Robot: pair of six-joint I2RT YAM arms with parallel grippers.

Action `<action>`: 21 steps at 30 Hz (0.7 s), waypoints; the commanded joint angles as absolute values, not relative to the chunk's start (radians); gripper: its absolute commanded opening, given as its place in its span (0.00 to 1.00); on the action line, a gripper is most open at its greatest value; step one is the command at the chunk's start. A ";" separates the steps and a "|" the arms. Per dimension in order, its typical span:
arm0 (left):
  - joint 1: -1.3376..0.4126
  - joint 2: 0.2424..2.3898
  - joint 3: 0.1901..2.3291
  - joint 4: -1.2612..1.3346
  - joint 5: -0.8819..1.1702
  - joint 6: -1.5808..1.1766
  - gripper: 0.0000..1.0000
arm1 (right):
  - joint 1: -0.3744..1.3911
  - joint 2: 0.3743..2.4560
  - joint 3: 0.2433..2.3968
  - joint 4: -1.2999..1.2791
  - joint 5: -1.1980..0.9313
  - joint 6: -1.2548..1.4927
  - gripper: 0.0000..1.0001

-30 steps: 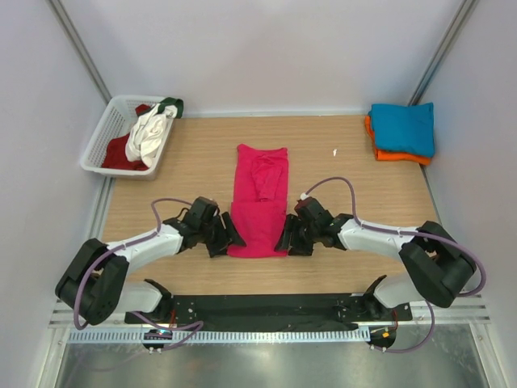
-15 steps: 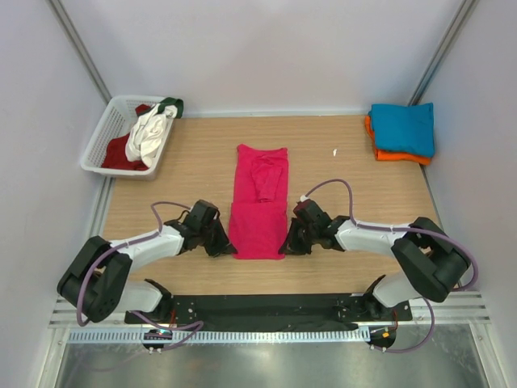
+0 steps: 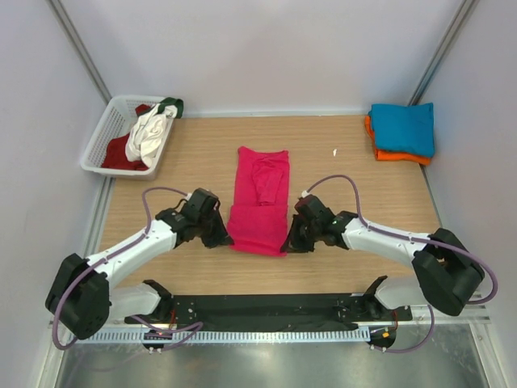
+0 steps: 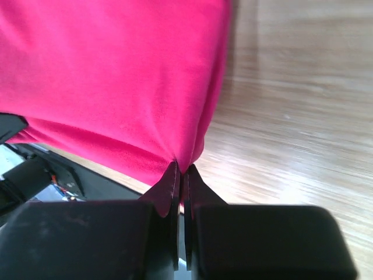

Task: Fold and stack the t-shirts
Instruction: Fold the tshirt

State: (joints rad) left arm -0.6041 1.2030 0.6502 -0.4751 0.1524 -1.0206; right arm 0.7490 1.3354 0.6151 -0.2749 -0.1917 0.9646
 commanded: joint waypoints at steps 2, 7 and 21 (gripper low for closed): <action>-0.597 1.157 0.828 -0.626 -0.029 -0.996 0.00 | 0.746 1.316 0.774 -0.445 -0.083 0.890 0.01; -0.594 1.207 1.039 -0.680 -0.121 -0.962 0.00 | 0.695 1.397 1.047 -0.575 -0.005 0.760 0.01; -0.477 1.698 1.507 -0.673 -0.043 -0.857 0.00 | 0.420 1.706 1.465 -0.572 -0.112 0.655 0.01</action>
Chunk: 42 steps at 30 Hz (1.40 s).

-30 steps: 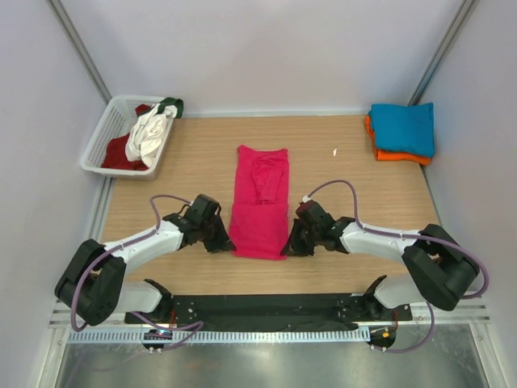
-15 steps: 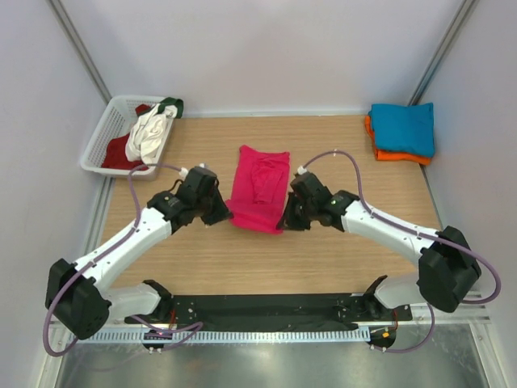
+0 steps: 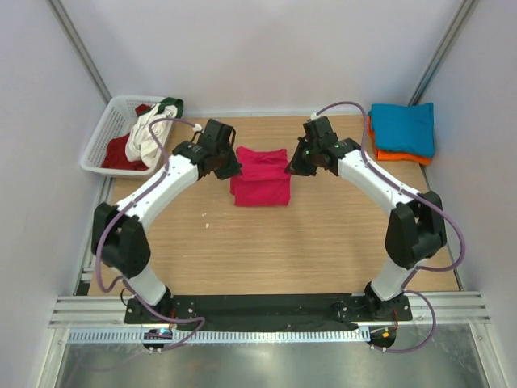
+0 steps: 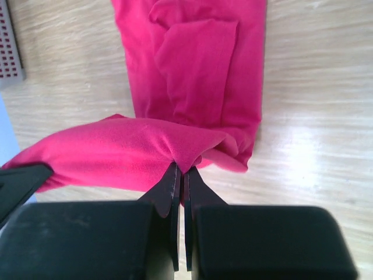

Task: Fold and stack the t-shirts
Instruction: Fold the tshirt

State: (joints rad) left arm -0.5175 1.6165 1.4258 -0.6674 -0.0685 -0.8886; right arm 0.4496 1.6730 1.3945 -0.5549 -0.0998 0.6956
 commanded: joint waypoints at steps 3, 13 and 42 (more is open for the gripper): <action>-0.442 1.770 1.586 -0.666 -0.003 -0.867 0.00 | 0.373 1.770 1.517 -0.543 -0.158 0.654 0.01; -0.365 2.014 1.778 -0.650 0.120 -0.933 0.00 | 0.316 2.094 1.851 -0.609 -0.247 0.603 0.01; -0.236 2.119 1.913 -0.434 0.262 -0.808 0.89 | 0.265 2.249 2.045 -0.220 -0.497 0.638 0.82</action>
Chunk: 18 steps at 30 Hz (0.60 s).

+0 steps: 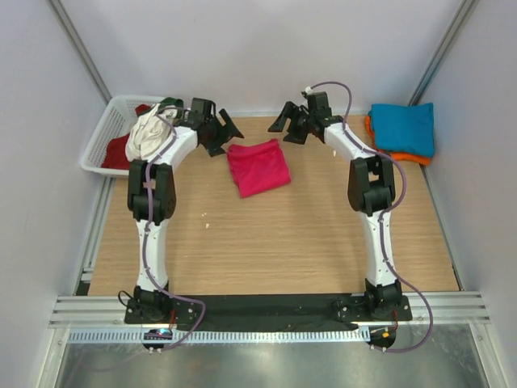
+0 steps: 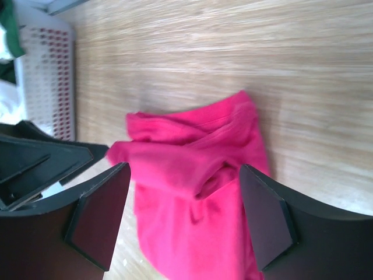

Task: Fold and stack the t-shirts
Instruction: Fold the tshirt

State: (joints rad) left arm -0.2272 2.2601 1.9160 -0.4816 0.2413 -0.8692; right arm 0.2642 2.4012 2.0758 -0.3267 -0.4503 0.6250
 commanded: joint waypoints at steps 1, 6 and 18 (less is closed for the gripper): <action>-0.241 2.099 1.893 -0.428 0.259 -0.819 0.89 | 0.267 2.235 1.990 -0.200 -0.517 0.667 0.82; -0.290 2.002 1.748 -0.402 0.269 -0.909 0.89 | 0.275 2.171 1.861 -0.110 -0.583 0.729 0.82; -0.321 2.131 1.742 -0.218 0.296 -1.055 0.86 | 0.296 2.285 1.874 -0.114 -0.574 0.781 0.83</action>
